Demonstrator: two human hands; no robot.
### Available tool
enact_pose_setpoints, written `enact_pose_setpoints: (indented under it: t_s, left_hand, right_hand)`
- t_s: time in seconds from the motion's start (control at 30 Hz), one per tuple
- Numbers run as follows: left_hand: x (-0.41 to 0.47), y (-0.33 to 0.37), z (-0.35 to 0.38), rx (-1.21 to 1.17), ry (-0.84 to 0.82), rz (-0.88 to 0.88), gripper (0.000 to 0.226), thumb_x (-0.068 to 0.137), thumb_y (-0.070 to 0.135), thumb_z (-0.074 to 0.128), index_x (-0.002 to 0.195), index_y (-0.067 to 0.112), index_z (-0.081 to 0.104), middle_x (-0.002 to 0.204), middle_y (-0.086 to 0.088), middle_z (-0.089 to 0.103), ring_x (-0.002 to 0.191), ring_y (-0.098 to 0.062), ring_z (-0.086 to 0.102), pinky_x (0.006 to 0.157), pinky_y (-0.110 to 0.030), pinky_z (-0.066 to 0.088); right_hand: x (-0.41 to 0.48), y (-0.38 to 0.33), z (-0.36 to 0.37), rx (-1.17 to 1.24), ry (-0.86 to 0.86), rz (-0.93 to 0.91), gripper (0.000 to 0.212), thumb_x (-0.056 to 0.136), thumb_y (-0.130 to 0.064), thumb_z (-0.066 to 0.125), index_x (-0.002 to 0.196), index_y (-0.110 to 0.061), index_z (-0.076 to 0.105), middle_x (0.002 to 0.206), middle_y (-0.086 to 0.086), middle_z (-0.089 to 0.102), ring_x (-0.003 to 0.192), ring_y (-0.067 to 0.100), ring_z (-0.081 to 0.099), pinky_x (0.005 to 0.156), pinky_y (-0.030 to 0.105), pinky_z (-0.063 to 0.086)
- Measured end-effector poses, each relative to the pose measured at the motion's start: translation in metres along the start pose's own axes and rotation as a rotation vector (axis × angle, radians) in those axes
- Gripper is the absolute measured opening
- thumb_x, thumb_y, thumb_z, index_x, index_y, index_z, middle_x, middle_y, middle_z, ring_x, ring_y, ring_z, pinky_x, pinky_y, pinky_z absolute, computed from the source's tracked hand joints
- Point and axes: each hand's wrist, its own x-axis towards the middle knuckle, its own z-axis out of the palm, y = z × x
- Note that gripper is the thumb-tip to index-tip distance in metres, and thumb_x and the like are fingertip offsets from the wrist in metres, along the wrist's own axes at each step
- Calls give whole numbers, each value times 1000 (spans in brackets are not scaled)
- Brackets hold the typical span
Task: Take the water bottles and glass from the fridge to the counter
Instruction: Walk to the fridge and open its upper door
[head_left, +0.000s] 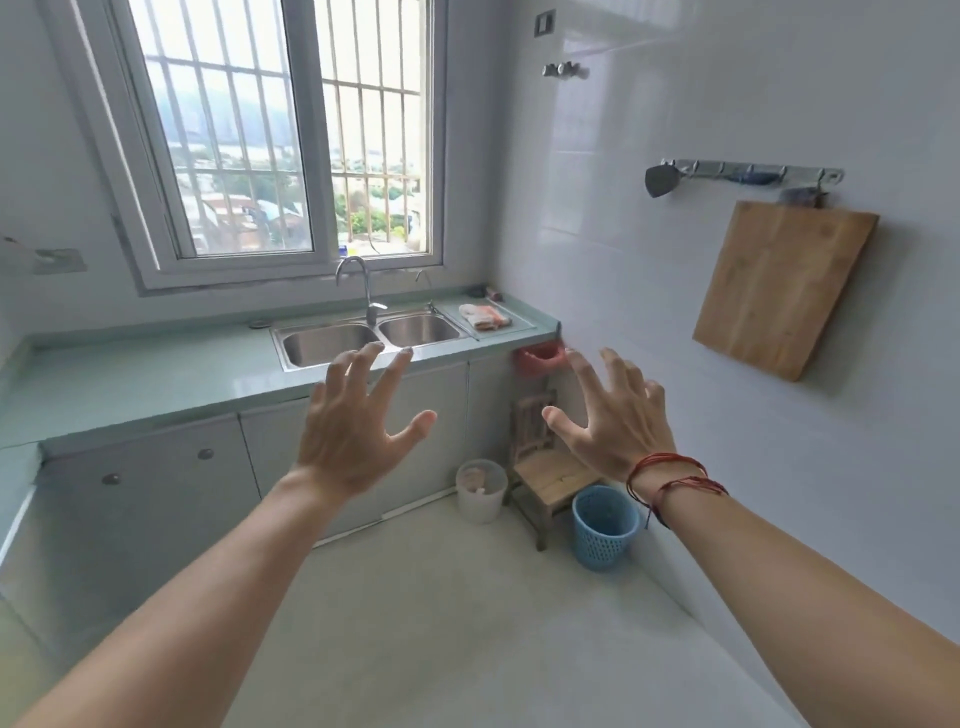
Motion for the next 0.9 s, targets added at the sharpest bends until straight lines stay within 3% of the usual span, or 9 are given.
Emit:
enact_pose_setpoints:
  t_s: [0.33,0.67,0.9]
  left_hand:
    - [146,19,126,-94,-56,175,82,85,68,38,148,16,47,155,-16,39,139,-41,39,102,-59,43]
    - [292,87,244,-247,-115,329,83,86,71,36,154,23,32,161,-11,31,147,-37,28,111,-60,35]
    - [370,145,321,-401,-196,458,88,84,73,31,157,25,27,165,-9,24,150,-36,23,112,-58,32]
  right_hand:
    - [88,101,57,-59,6,205,76,88,-66,41,153,-32,22,156,19,26,142,35,28,111,56,25]
    - [158,220,81,-126,5,420,75,90,-66,42,154,-34,20,161,14,20,145,32,25,115,54,22]
    - [167,294,84,-312,31,595,74,90,-65,43,153,-32,24,155,12,26,138,29,32,108,48,27]
